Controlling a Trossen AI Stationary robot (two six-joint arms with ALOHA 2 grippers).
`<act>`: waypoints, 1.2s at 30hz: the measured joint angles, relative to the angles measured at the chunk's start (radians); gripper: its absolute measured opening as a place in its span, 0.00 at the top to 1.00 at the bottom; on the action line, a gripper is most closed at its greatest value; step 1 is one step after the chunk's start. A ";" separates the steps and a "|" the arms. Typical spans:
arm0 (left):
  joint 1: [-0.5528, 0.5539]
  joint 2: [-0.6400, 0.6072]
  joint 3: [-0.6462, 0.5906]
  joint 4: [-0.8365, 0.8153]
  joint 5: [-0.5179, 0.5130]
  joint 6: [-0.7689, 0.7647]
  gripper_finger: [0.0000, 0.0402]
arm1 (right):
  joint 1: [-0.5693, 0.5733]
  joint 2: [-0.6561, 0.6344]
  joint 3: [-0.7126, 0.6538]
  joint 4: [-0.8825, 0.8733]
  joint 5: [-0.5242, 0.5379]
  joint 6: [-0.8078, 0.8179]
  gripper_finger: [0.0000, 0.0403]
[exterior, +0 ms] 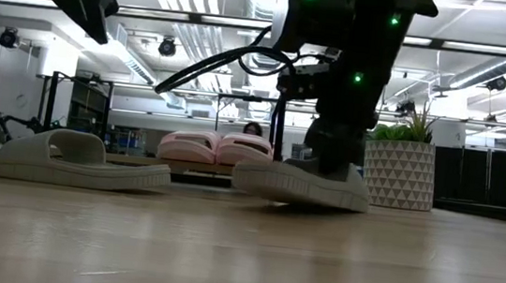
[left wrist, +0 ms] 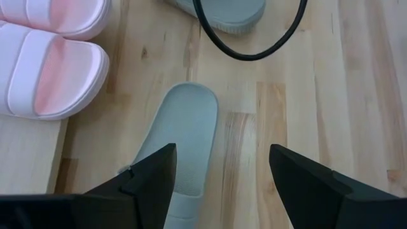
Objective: Pick and place slides into the shelf
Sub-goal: Put the right gray slipper on the shelf
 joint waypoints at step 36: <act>-0.178 0.428 0.258 0.182 -0.561 0.523 0.63 | -0.016 -0.346 0.057 -0.090 0.013 -0.102 0.98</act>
